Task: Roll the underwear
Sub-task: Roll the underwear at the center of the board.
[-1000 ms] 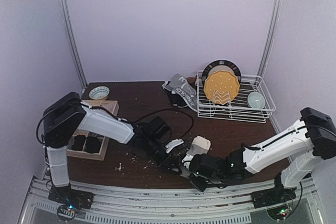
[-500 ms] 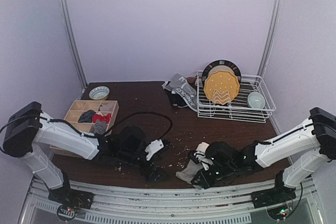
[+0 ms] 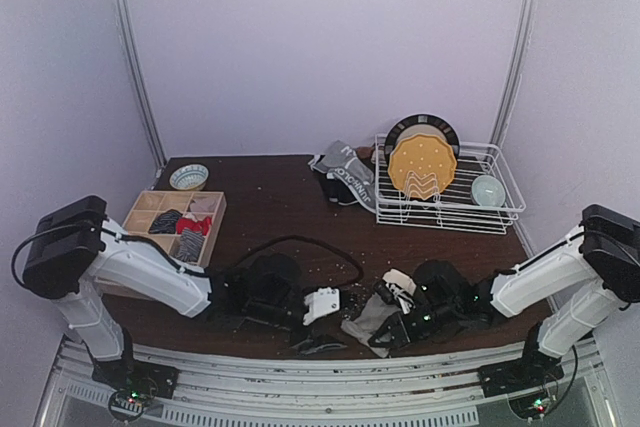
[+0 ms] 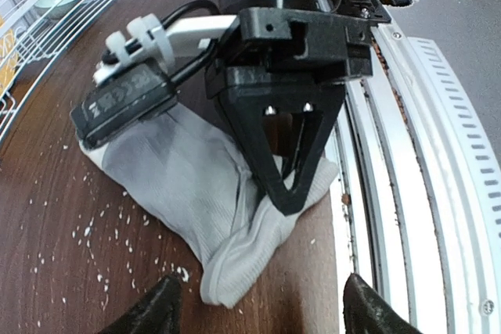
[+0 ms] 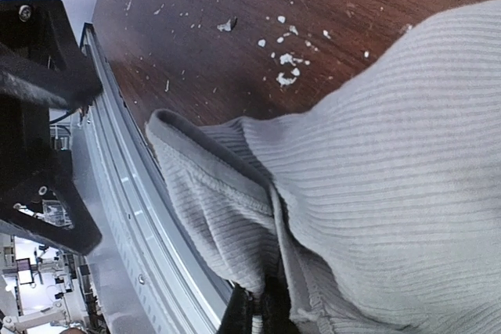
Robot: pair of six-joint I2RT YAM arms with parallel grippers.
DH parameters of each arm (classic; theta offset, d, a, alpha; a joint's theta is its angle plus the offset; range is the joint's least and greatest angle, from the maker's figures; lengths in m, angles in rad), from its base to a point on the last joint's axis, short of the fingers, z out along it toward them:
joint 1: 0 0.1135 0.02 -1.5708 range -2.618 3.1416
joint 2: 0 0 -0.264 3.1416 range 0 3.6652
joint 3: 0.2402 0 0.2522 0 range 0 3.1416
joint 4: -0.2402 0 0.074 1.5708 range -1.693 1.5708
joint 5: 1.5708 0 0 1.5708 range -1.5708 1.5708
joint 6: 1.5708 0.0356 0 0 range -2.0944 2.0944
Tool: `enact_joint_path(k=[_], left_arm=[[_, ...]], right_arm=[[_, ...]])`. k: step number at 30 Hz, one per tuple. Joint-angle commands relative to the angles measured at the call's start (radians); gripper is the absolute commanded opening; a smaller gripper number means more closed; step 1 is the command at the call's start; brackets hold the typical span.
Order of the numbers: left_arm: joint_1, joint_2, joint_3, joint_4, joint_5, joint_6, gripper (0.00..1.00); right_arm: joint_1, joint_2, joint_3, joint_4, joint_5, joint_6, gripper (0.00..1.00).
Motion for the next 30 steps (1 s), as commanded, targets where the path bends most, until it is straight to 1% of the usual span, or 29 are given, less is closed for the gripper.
enact_joint_path(k=[1, 5, 7, 11, 12, 14, 15, 17, 23, 25, 27, 29, 30], left_arm=[[0.003, 0.077, 0.090, 0.003, 0.061, 0.094, 0.66], [0.006, 0.124, 0.124, -0.009, 0.077, 0.127, 0.62], [0.010, 0.144, 0.141, -0.025, 0.095, 0.140, 0.56], [0.017, 0.166, 0.146, -0.052, 0.116, 0.170, 0.47], [0.020, 0.171, 0.146, -0.056, 0.119, 0.177, 0.43], [0.025, 0.180, 0.147, -0.065, 0.122, 0.189, 0.31], [0.027, 0.184, 0.147, -0.060, 0.120, 0.192, 0.27], [0.029, 0.197, 0.151, -0.056, 0.118, 0.196, 0.24], [0.030, 0.222, 0.156, -0.031, 0.133, 0.196, 0.18], [0.031, 0.231, 0.160, -0.027, 0.126, 0.199, 0.18], [0.032, 0.239, 0.167, -0.028, 0.124, 0.203, 0.23], [0.032, 0.246, 0.177, -0.035, 0.128, 0.205, 0.30], [0.032, 0.249, 0.183, -0.037, 0.132, 0.205, 0.31]], right_arm=[[-0.015, 0.028, -0.029, 0.078, -0.076, 0.039, 0.00], [-0.023, 0.028, -0.040, 0.089, -0.095, 0.039, 0.00], [-0.026, 0.028, -0.045, 0.090, -0.099, 0.038, 0.00], [-0.030, 0.024, -0.052, 0.100, -0.102, 0.039, 0.00], [-0.029, 0.025, -0.054, 0.100, -0.102, 0.038, 0.00], [-0.031, 0.028, -0.052, 0.104, -0.105, 0.038, 0.00], [-0.031, 0.030, -0.052, 0.106, -0.105, 0.037, 0.00], [-0.032, 0.034, -0.055, 0.116, -0.106, 0.041, 0.00], [-0.032, 0.041, -0.058, 0.129, -0.105, 0.052, 0.00], [-0.030, 0.041, -0.058, 0.130, -0.106, 0.054, 0.00], [-0.031, 0.041, -0.058, 0.128, -0.107, 0.056, 0.00], [-0.031, 0.040, -0.058, 0.127, -0.107, 0.055, 0.00], [-0.031, 0.039, -0.060, 0.124, -0.105, 0.054, 0.00]])
